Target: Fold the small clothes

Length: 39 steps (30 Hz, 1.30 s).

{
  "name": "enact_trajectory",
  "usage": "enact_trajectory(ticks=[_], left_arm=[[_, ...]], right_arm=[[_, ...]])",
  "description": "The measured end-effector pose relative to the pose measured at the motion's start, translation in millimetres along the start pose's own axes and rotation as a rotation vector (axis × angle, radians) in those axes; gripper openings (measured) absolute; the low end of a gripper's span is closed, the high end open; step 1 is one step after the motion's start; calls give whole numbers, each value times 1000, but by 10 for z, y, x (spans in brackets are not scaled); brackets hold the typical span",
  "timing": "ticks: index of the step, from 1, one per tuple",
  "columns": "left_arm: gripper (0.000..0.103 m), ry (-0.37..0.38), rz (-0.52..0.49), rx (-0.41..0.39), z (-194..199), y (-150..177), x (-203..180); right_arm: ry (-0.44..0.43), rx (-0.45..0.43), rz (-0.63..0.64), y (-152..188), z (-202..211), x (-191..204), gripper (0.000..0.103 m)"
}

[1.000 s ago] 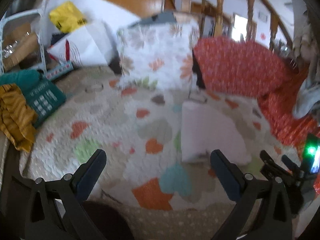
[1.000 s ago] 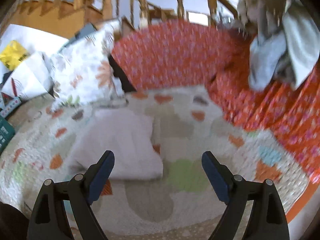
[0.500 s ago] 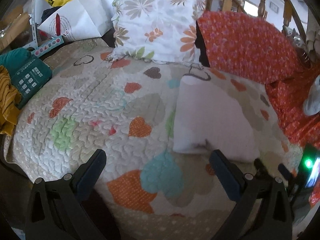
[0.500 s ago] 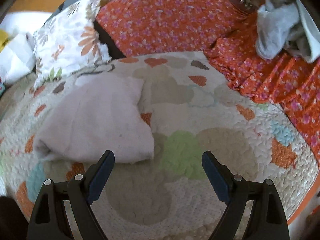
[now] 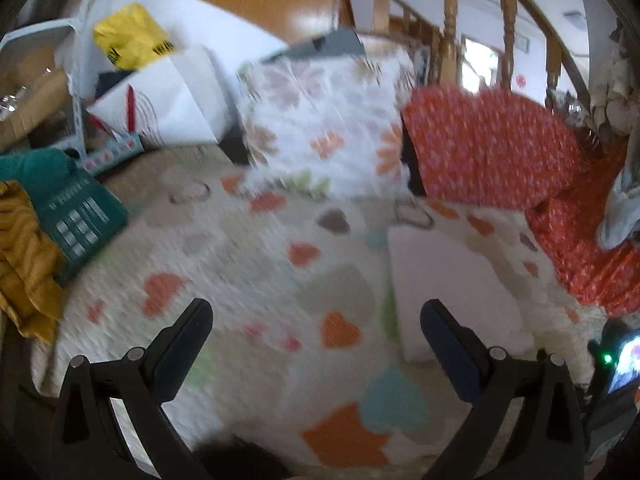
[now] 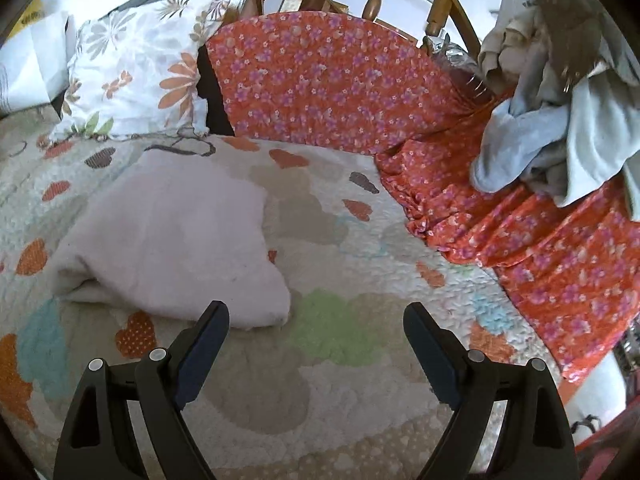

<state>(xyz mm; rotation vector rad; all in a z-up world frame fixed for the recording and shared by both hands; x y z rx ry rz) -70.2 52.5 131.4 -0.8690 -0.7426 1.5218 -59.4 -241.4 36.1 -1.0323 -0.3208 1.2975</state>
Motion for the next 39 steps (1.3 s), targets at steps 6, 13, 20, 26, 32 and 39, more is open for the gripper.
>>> enact_trajectory(ticks=[6, 13, 20, 26, 32, 39], left_arm=[[103, 44, 15, 20, -7, -34, 277], [103, 78, -2, 131, -110, 244, 152], [103, 33, 11, 123, -54, 370, -79], [103, -39, 31, 208, -197, 583, -315], [103, -42, -27, 281, -288, 748, -684], [103, -33, -75, 404, -446, 1022, -926]], right_arm=[[0, 36, 14, 8, 183, 332, 92], [-18, 56, 12, 167, 354, 488, 92], [-90, 51, 12, 84, 261, 449, 92], [-223, 30, 65, 16, 170, 470, 92], [-260, 19, 67, 101, 88, 313, 92], [-269, 130, -39, 406, -190, 95, 93]])
Point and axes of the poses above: each gripper's, at about its wrist camera, not at the fingertips, and z roughly against the way its jaws point, x to its left, y to its underside, the point moved 6 cm from there along -z, roughly the way its jaws point, and after that the axes turned 4 degrees about y, right-handed, at the moved point
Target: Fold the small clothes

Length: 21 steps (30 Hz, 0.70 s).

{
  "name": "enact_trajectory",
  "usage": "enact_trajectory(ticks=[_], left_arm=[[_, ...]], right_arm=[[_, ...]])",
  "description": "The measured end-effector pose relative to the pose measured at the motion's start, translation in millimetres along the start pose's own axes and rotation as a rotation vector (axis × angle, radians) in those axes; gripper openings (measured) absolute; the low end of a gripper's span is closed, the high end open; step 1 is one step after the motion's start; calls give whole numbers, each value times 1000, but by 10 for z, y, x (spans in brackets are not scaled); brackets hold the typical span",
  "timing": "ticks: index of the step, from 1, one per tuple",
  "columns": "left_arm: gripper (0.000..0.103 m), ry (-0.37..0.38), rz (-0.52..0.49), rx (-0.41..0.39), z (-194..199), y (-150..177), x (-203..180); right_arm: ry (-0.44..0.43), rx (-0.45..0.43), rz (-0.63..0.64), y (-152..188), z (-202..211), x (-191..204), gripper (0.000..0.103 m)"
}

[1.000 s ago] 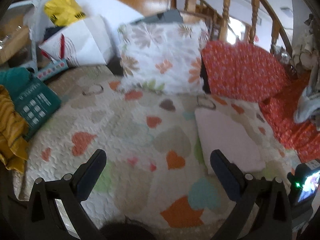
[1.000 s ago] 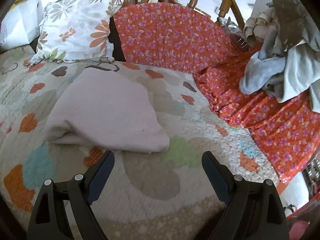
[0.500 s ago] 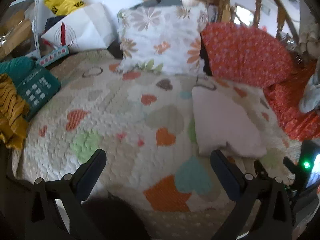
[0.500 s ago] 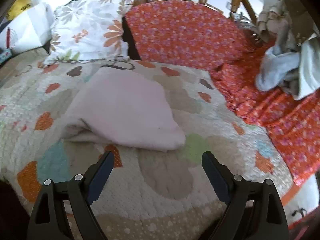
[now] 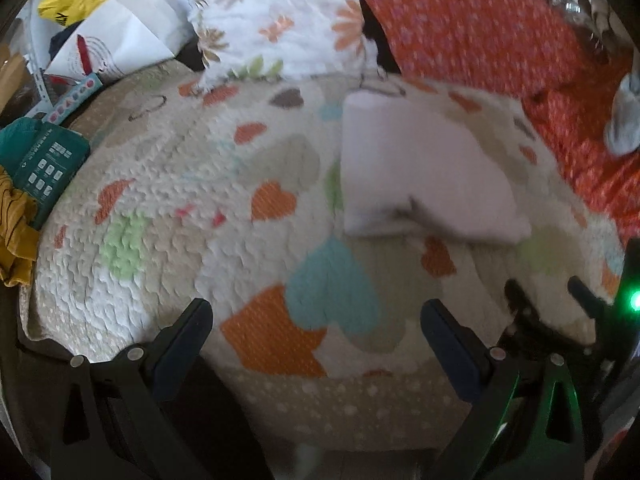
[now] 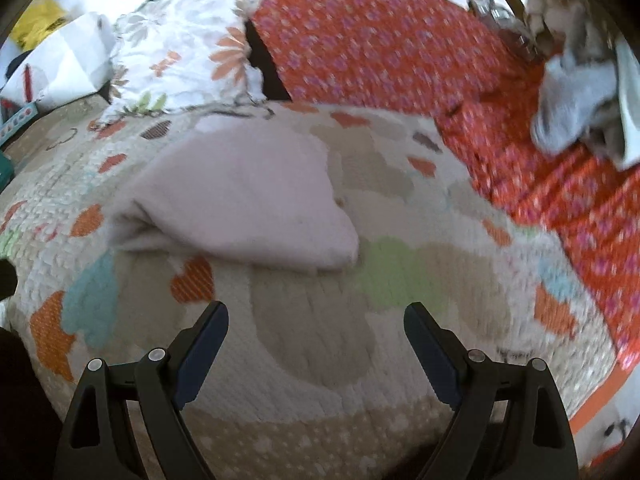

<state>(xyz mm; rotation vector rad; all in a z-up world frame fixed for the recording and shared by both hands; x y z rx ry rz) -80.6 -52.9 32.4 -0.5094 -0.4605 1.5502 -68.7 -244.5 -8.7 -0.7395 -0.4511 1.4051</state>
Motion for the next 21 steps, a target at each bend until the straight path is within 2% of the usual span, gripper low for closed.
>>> enact_trajectory(ticks=[6, 14, 21], left_arm=[[103, 1, -5, 49, -83, 112, -34], [103, 5, 20, 80, -138, 138, 1], [103, 11, 21, 85, -166, 148, -4]], right_arm=[[-15, 36, -79, 41, -121, -83, 93], [-2, 7, -7, 66, -103, 67, 93], [9, 13, 0, 88, -137, 102, 93]])
Point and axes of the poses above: each gripper's, at about its wrist camera, not at the fingertips, and z roughly against the way its jaws point, x to its left, y to its underside, the point moved 6 cm from there along -z, roughly the way its jaws point, and after that the axes turned 4 degrees about y, right-handed, at the moved point
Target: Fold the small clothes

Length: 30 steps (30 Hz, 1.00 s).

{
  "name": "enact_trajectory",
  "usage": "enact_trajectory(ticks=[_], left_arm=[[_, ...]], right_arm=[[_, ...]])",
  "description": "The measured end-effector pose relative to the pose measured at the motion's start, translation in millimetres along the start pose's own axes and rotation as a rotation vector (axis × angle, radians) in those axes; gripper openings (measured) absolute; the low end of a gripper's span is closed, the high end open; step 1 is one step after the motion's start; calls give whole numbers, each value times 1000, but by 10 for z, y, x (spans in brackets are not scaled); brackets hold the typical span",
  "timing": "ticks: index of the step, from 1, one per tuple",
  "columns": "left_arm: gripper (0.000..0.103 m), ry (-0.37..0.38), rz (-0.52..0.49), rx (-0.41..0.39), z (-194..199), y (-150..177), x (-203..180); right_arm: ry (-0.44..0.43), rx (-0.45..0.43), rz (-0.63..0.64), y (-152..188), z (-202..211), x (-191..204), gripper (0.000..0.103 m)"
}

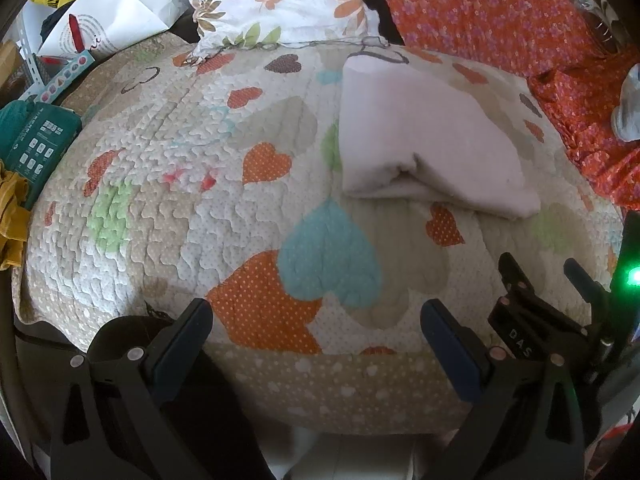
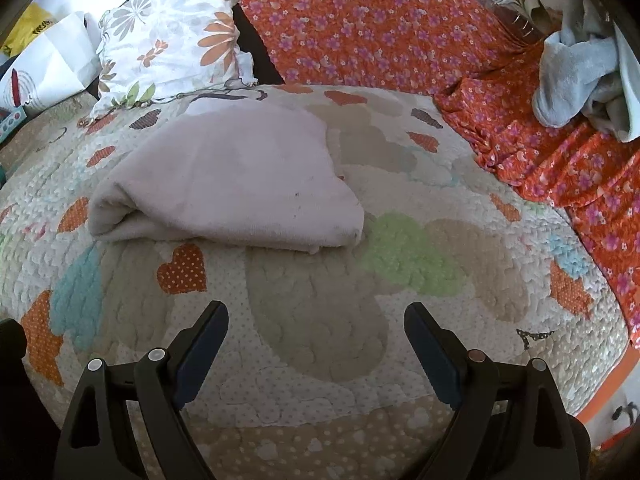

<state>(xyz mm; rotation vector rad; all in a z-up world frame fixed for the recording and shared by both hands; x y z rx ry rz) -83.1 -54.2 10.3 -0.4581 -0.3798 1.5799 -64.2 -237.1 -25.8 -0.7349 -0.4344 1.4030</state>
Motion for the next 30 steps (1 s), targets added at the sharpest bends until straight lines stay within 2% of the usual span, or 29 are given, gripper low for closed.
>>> enact_trajectory(ticks=[11, 30], left_arm=[[103, 21, 18, 48, -109, 63, -18], [103, 29, 21, 56, -106, 104, -52]], right_arm=[[5, 30, -13, 24, -87, -16, 93], [4, 26, 0, 42, -84, 33, 93]])
Point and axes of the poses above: each gripper's, at about its wrist camera, not at the fingertips, and z roughly against the way its jaws point, x to its left, y to its underside, the point moved 6 cm from there along -z, roughly the way its jaws point, and after that the axes turned 4 degrees about y, right-handed, at the moved point
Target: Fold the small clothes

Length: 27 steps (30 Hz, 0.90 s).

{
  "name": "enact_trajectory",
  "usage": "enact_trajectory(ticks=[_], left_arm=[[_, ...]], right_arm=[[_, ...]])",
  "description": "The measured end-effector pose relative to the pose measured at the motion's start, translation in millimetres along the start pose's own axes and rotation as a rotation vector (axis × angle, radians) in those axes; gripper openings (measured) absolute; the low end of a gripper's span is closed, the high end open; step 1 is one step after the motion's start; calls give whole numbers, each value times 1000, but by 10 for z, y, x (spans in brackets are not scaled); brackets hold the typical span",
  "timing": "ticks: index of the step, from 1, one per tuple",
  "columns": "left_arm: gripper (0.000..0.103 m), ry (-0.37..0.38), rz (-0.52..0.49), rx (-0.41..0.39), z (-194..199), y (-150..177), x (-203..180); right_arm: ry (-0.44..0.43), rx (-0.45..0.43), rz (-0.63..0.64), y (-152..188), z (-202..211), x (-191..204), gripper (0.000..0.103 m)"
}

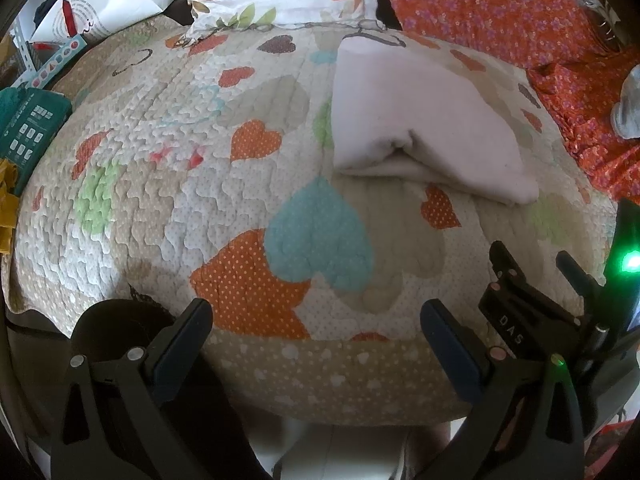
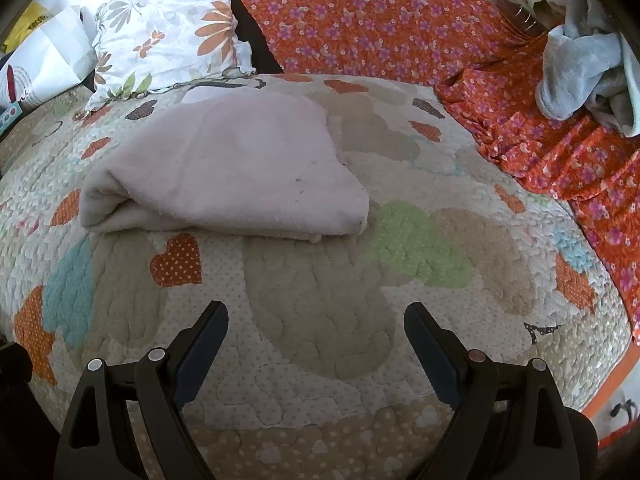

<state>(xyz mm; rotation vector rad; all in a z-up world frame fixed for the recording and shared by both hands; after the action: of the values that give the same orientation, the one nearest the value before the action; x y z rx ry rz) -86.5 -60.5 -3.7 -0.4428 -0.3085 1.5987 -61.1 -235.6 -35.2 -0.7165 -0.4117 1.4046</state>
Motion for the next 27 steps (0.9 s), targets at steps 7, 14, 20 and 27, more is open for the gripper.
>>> enact_trajectory(ticks=[7, 14, 20, 27], left_arm=[[103, 2, 5, 10, -24, 17, 14], [103, -1, 6, 16, -44, 30, 14], [103, -4, 8, 20, -53, 37, 12], [103, -4, 11, 24, -65, 47, 17]], right_arm=[[-3, 0, -1, -5, 8, 2, 93], [-6, 1, -9, -8, 16, 11, 93], [-4, 2, -10, -6, 18, 14, 93], [-4, 2, -11, -6, 25, 24, 93]])
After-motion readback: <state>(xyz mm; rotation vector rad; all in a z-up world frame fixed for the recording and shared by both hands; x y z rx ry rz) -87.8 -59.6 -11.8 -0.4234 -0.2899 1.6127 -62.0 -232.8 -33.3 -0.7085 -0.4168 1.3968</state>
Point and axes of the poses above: each gripper's, at about its wrist camera, not at the fingertips, and z roughly against the way its jaws point, x to its left, y to its underside, the point moved 6 cm from there along -z, roughly the way its jaws point, and after that the axes turned 4 degrees about y, right-handed, at the moved point
